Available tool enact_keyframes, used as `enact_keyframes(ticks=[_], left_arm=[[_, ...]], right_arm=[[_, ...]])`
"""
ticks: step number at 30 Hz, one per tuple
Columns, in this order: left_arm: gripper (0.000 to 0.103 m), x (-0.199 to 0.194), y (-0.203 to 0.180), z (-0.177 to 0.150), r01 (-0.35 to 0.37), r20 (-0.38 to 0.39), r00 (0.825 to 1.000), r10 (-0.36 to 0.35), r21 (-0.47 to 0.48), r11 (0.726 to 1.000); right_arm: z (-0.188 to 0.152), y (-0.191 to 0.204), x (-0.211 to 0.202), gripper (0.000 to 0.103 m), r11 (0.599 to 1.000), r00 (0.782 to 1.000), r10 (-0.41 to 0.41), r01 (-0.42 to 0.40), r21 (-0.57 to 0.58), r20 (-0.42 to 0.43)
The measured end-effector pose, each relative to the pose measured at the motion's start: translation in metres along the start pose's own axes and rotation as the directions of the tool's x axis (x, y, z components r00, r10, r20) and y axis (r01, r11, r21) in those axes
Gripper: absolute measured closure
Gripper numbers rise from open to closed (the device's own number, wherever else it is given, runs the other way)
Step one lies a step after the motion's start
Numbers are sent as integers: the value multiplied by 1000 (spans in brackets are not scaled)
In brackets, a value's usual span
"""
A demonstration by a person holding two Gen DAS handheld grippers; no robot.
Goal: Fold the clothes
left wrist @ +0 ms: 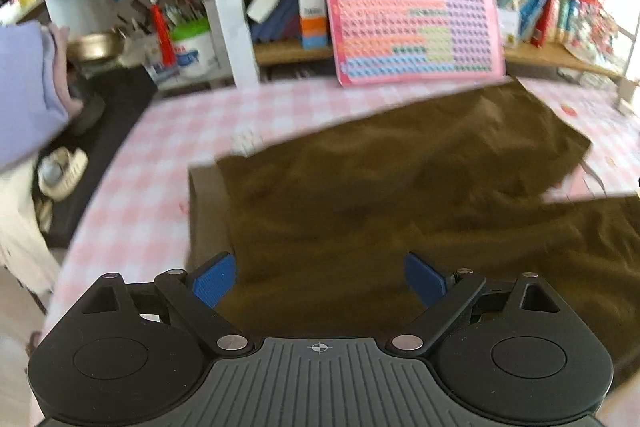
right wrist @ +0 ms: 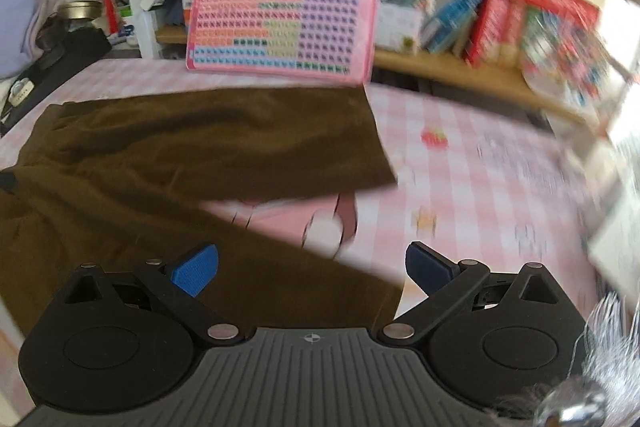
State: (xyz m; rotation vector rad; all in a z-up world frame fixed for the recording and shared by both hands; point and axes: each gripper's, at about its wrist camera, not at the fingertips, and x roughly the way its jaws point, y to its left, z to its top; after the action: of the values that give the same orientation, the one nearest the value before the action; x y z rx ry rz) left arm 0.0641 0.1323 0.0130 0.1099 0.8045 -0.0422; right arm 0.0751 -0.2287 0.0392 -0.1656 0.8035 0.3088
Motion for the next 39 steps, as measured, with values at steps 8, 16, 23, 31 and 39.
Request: enact_keyframes(ticks=[8, 16, 23, 31, 39], left_arm=[[9, 30, 26, 63, -21, 85, 996, 27, -68, 997], [9, 78, 30, 89, -75, 29, 997, 76, -22, 997], [9, 105, 36, 89, -104, -5, 995, 104, -19, 994], [9, 133, 41, 86, -119, -31, 992, 120, 17, 993], [10, 149, 35, 89, -78, -61, 995, 82, 58, 995]], right_arm=[[75, -37, 61, 2, 979, 992, 102, -88, -182, 69], [132, -68, 136, 2, 973, 989, 138, -124, -197, 61], [146, -83, 177, 5, 974, 986, 165, -157, -163, 39], [146, -99, 200, 13, 973, 981, 190, -184, -137, 29], [144, -100, 223, 34, 963, 972, 234, -235, -135, -21]])
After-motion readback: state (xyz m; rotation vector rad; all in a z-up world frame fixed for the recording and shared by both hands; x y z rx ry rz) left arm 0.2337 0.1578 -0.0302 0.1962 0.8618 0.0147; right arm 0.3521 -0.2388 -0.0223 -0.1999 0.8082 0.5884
